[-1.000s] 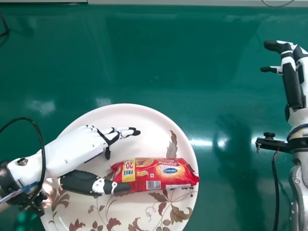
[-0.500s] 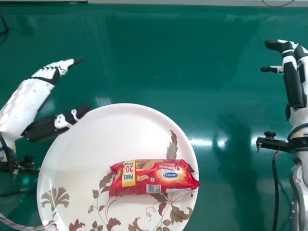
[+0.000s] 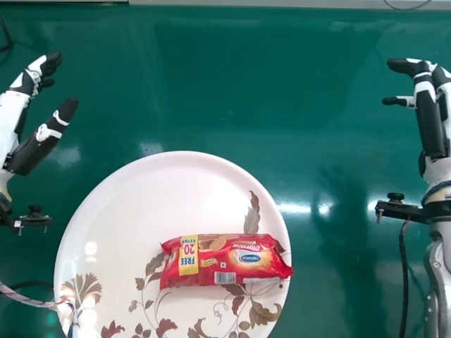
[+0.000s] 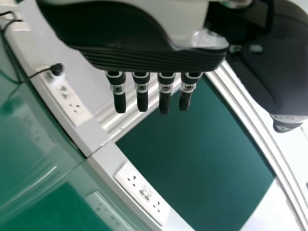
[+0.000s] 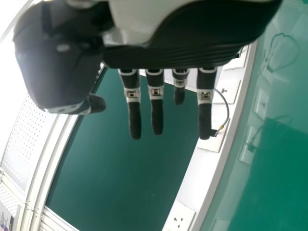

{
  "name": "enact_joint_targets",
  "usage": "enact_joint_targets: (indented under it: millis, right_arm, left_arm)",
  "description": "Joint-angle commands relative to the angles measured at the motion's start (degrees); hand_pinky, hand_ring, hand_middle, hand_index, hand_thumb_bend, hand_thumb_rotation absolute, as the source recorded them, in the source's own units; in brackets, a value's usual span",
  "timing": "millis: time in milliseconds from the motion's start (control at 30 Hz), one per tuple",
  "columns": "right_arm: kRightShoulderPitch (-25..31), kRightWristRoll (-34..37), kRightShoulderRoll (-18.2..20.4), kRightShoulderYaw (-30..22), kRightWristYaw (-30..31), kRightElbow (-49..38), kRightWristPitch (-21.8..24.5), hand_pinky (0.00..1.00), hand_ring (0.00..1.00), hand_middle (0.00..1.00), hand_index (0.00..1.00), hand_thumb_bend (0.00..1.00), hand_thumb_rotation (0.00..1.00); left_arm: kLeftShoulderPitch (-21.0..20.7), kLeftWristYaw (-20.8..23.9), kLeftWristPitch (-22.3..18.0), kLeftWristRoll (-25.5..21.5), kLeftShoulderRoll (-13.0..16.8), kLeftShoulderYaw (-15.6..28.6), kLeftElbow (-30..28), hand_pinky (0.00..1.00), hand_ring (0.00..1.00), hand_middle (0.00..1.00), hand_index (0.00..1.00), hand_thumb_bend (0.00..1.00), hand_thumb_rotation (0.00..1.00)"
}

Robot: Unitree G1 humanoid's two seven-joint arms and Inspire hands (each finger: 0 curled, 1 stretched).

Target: Pick up biscuit and place it in the plate

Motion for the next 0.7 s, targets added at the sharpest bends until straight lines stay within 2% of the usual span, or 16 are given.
enact_joint_targets:
  millis: [0,33,133,233,367,467,667]
  right_arm:
    - [0.9,0.2,-0.1,-0.8,-0.2,-1.2,0.9,0.57,0.75,0.79,0.71,0.41,0.59]
    - [0.9,0.2,-0.1,-0.8,-0.3,-1.3,1.2,0.57,0.75,0.79,0.71,0.41,0.59]
    - [0.7,-0.2,-0.4,-0.8,-0.3,-0.9,1.2,0.57,0.75,0.79,0.72,0.42,0.59]
    - [0.1,0.0,-0.7,-0.9,-0.3,0.2,0.9,0.56,0.74,0.78,0.72,0.43,0.59]
    - [-0.9,0.7,-1.0,-1.6,-0.1,1.9,0.1,0.58,0.75,0.79,0.73,0.42,0.58]
    - [-1.7,0.7,-1.5,-2.1,-0.1,2.4,0.5,0.57,0.75,0.79,0.72,0.46,0.60]
    - [-2.7,0.5,-2.1,-2.7,-0.5,2.7,0.8,0.58,0.75,0.79,0.72,0.42,0.57]
  left_arm:
    - [-0.3,0.2,1.2,-2.0,-1.0,0.3,1.1,0.87,0.97,0.97,0.95,0.90,0.77]
    - [-0.6,0.3,1.4,-2.2,-1.2,0.3,1.7,0.81,0.95,0.96,0.93,0.90,0.77]
    - [-1.3,1.1,3.1,-2.4,-2.2,0.3,2.7,0.74,0.89,0.91,0.89,0.92,0.77]
    - [-2.1,1.7,4.5,-2.7,-3.2,0.0,3.1,0.73,0.86,0.88,0.86,0.94,0.76]
    - [-3.3,2.4,4.5,-2.7,-4.4,-0.4,3.9,0.73,0.85,0.87,0.84,0.90,0.73]
    - [-4.2,3.1,4.4,-2.9,-5.6,-0.8,4.2,0.71,0.84,0.87,0.83,0.88,0.69]
    - [-4.6,4.5,4.6,-2.1,-8.1,-1.5,3.2,0.67,0.81,0.84,0.81,0.87,0.67]
